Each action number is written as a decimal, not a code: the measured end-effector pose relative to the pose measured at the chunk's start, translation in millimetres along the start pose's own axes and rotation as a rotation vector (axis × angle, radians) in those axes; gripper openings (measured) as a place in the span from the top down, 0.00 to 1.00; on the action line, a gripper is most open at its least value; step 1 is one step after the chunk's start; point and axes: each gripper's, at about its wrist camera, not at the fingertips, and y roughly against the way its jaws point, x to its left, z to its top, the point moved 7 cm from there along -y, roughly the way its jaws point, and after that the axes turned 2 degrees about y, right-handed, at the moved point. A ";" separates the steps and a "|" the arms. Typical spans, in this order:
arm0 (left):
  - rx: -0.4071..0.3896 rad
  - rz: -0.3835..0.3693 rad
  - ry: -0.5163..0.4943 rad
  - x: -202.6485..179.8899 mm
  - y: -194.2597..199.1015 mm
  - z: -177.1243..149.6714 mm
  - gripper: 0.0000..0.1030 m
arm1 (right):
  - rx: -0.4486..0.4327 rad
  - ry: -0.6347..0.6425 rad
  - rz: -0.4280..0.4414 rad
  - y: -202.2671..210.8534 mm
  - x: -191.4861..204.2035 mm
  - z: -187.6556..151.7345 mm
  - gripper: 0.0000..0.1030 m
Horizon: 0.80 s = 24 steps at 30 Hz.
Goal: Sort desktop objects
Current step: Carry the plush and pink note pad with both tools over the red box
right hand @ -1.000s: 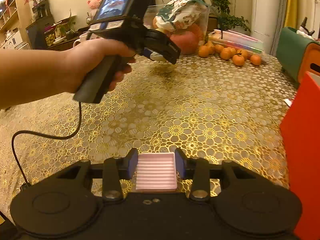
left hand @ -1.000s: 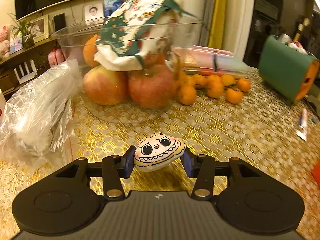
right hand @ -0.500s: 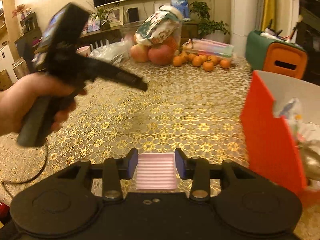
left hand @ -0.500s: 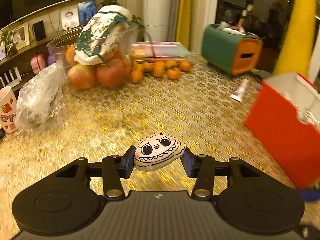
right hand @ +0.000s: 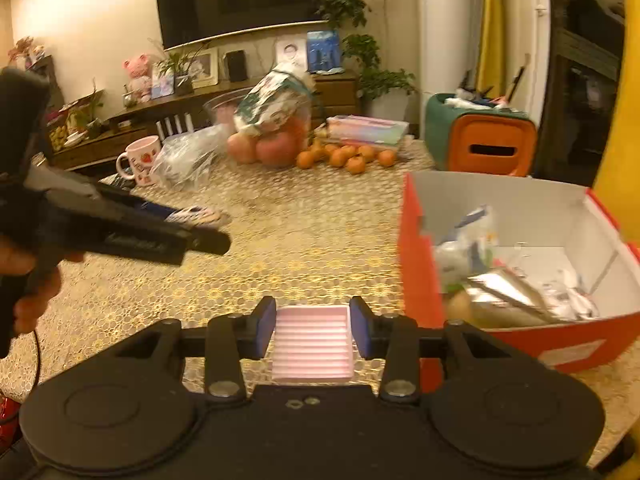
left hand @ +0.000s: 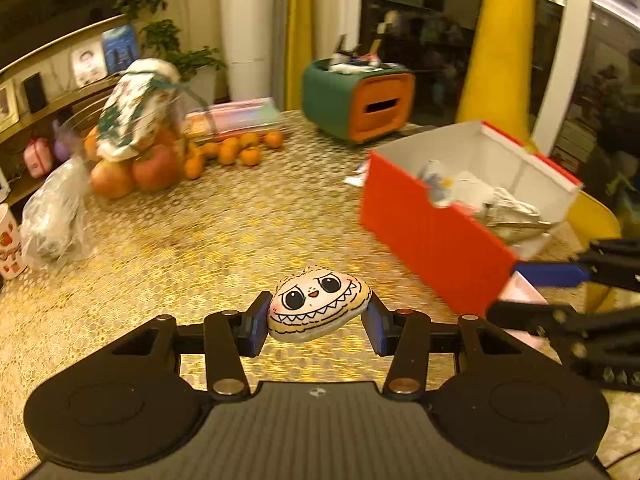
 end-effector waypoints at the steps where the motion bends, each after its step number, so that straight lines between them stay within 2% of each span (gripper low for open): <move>1: 0.002 -0.013 -0.005 -6.8 2.3 1.2 0.55 | -0.004 -0.003 -0.006 5.1 -4.8 0.6 0.62; 11: -0.001 -0.085 -0.077 -69.1 10.6 21.1 0.55 | -0.035 -0.019 -0.087 40.7 -57.7 4.8 0.62; 24: 0.007 -0.167 -0.187 -155.5 -16.5 58.1 0.55 | -0.051 -0.108 -0.170 48.4 -136.3 8.4 0.62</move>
